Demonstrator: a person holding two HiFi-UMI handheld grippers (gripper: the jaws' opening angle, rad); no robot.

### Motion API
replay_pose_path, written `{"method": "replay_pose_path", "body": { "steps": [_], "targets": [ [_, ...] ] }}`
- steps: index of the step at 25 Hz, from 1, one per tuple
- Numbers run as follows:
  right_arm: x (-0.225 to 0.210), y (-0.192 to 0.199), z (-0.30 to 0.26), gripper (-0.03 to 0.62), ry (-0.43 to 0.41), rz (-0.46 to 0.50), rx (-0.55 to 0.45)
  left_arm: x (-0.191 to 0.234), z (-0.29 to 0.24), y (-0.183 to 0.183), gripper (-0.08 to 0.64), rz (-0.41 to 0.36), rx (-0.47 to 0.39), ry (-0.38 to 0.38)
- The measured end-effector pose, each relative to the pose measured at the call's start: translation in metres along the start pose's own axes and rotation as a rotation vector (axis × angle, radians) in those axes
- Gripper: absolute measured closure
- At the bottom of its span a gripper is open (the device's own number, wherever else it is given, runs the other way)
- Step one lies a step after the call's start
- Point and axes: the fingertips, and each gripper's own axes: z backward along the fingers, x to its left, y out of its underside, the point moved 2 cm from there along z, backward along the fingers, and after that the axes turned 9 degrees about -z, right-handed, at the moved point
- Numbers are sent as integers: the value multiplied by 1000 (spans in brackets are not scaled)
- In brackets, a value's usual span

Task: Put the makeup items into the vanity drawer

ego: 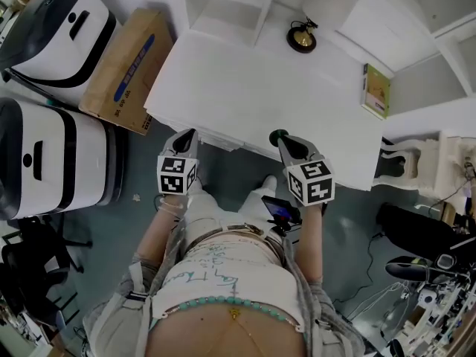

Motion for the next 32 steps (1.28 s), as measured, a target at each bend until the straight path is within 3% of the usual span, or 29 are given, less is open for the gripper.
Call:
{"method": "replay_pose_path", "body": {
  "steps": [32],
  "targets": [
    [-4, 36, 12, 563, 54, -86, 46, 3, -46, 94, 558, -3, 261, 51]
  ]
}}
